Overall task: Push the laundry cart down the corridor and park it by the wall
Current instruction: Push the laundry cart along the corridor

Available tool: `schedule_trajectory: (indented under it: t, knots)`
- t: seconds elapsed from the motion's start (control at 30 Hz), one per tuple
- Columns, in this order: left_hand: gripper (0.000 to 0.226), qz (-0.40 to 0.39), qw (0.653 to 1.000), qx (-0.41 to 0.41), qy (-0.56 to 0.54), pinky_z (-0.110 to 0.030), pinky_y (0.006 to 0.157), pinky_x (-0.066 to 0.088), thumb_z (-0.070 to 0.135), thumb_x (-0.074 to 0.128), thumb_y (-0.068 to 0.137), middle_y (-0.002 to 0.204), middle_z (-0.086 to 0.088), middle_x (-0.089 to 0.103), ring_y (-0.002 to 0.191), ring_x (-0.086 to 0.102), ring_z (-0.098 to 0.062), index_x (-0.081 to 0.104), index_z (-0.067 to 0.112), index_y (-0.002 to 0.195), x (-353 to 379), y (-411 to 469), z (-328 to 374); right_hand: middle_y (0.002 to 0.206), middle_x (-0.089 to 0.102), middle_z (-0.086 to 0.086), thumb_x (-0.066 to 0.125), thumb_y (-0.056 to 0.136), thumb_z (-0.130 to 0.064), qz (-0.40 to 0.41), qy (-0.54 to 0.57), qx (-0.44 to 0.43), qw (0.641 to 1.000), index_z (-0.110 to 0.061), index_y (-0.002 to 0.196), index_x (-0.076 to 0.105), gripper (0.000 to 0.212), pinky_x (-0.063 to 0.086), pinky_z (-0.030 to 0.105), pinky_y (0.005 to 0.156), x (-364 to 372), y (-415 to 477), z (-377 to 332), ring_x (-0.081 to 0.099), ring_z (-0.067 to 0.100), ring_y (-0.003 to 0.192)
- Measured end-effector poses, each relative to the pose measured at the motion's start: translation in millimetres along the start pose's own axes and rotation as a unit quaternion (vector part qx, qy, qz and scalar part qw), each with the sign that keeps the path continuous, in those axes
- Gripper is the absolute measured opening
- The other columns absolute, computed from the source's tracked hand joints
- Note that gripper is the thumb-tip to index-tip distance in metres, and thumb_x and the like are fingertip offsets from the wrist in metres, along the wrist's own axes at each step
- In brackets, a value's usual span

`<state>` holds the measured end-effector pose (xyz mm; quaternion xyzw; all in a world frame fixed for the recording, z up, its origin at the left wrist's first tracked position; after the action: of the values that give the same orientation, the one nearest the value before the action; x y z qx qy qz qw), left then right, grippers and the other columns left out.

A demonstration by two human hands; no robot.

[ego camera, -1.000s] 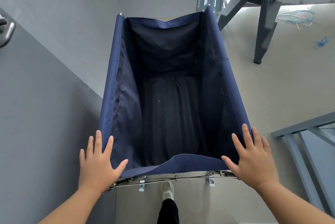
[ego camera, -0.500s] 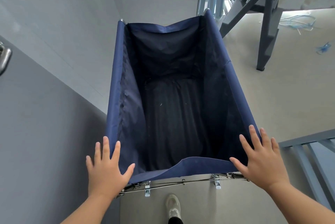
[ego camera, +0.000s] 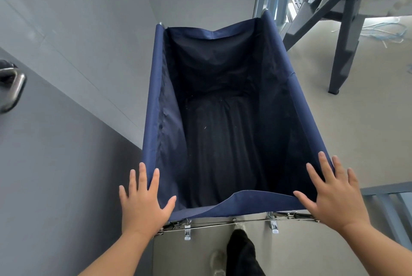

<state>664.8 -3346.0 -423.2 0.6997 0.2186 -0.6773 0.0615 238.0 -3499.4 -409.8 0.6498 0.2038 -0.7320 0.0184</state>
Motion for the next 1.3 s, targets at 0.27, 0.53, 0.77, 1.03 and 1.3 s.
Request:
schedule_trajectory:
  t: [0.27, 0.53, 0.77, 1.03, 1.3]
  knots:
    - [0.088, -0.003, 1.0, -0.001, 0.004, -0.069, 0.101, 0.034, 0.07, 0.039, 0.078, 0.162, -0.019, 0.024, 0.143, 0.032, -0.046, 0.047, 0.015, 0.146, -6.2, 38.3, 0.9, 0.157, 0.037, 0.025, 0.012, 0.091, -0.078, 0.002, -0.006, -0.006, 1.0, -0.005, 0.135, 0.062, 0.099, 0.032, 0.07, 0.103, -8.3, 41.5, 0.7, 0.034, 0.053, 0.141]
    - [0.089, -0.009, 1.0, -0.003, 0.007, -0.069, 0.102, 0.033, 0.076, 0.023, 0.086, 0.163, -0.02, 0.021, 0.144, 0.029, -0.046, 0.044, 0.015, 0.147, -12.7, 79.6, 1.0, 0.158, 0.037, 0.024, 0.013, 0.091, -0.078, 0.005, -0.01, -0.015, 1.0, -0.006, 0.136, 0.062, 0.098, 0.032, 0.068, 0.104, -19.5, 88.4, 1.8, 0.034, 0.053, 0.142]
    - [0.088, -0.022, 1.0, -0.008, -0.001, -0.068, 0.101, 0.032, 0.076, 0.027, 0.084, 0.163, -0.019, 0.019, 0.144, 0.029, -0.046, 0.045, 0.016, 0.146, -19.5, 115.6, 1.8, 0.155, 0.04, 0.026, 0.014, 0.093, -0.076, 0.008, -0.007, -0.02, 1.0, -0.003, 0.133, 0.064, 0.096, 0.032, 0.069, 0.102, -32.3, 126.9, -0.2, 0.037, 0.055, 0.138]
    - [0.096, -0.038, 0.999, -0.023, -0.006, -0.069, 0.1, 0.033, 0.079, 0.011, 0.084, 0.164, -0.02, 0.019, 0.143, 0.029, -0.047, 0.047, 0.014, 0.145, -30.4, 153.2, 4.6, 0.156, 0.04, 0.025, 0.015, 0.093, -0.075, 0.019, 0.0, -0.033, 0.999, -0.005, 0.133, 0.063, 0.094, 0.033, 0.067, 0.103, -42.0, 171.3, 0.5, 0.037, 0.054, 0.139]
    - [0.099, -0.043, 0.998, -0.034, -0.01, -0.07, 0.098, 0.035, 0.08, 0.009, 0.083, 0.163, -0.02, 0.021, 0.142, 0.031, -0.047, 0.05, 0.012, 0.144, -42.1, 188.1, 6.3, 0.157, 0.039, 0.023, 0.015, 0.093, -0.075, 0.024, 0.008, -0.046, 0.999, -0.007, 0.133, 0.064, 0.093, 0.034, 0.065, 0.104, -52.1, 211.5, -1.2, 0.037, 0.052, 0.141]
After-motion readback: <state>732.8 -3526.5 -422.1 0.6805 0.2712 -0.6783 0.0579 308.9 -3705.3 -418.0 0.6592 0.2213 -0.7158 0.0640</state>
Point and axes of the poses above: each hand's wrist, its own y-axis towards the middle knuckle, its own x-axis out of the palm, z = x × y, the point moved 1 cm from there along y, towards the middle knuckle
